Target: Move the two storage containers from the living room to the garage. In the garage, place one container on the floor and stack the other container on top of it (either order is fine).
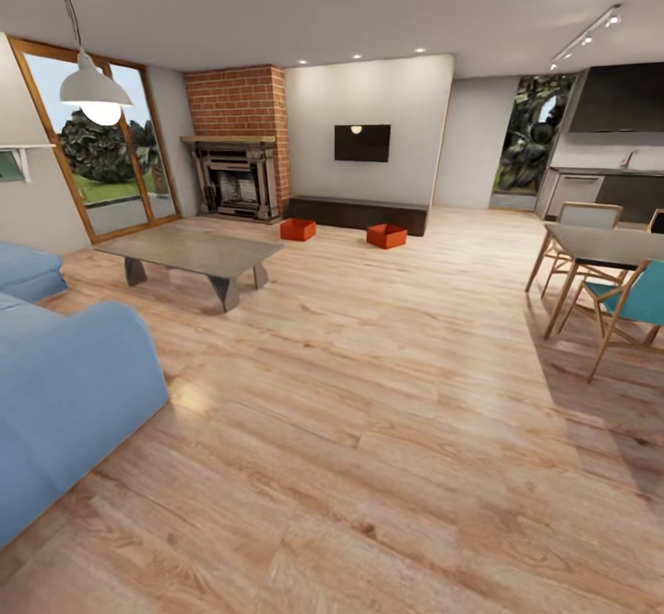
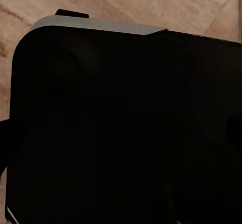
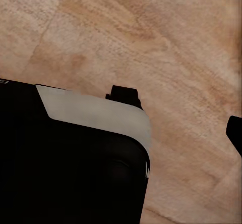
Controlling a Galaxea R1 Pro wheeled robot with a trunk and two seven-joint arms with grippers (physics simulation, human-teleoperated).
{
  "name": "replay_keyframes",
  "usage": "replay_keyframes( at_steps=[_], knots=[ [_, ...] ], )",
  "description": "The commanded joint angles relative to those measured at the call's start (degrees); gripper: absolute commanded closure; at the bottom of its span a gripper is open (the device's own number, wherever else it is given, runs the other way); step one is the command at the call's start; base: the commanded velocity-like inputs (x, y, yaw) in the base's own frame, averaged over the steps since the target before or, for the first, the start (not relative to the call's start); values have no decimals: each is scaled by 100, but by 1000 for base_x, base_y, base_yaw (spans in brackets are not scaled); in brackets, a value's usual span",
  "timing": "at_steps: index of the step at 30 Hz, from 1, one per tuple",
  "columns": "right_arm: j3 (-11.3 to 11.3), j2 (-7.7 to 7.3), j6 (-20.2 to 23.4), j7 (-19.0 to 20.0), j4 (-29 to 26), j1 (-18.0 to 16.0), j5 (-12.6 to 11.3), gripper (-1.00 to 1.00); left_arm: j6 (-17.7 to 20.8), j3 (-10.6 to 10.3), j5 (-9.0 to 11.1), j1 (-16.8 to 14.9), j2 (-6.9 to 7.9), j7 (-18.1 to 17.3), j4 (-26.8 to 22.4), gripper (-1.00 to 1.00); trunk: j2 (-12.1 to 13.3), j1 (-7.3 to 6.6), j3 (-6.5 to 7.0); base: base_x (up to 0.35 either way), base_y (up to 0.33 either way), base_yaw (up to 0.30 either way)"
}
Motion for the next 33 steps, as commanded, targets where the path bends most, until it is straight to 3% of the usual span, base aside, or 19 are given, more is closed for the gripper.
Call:
replay_keyframes(
  at_steps=[1, 33],
  knots=[
    [48, 5, -28, -7, 14, -6, -49, -100, -14, 7, 41, 1, -1, -10, 1, -100, -2, 3, -5, 337, 0, 0],
    [52, 5, -30, -7, 16, -6, -49, -100, -18, 6, 38, -1, -1, -10, 1, -100, -2, 3, -5, 337, 0, 0]
  ],
)
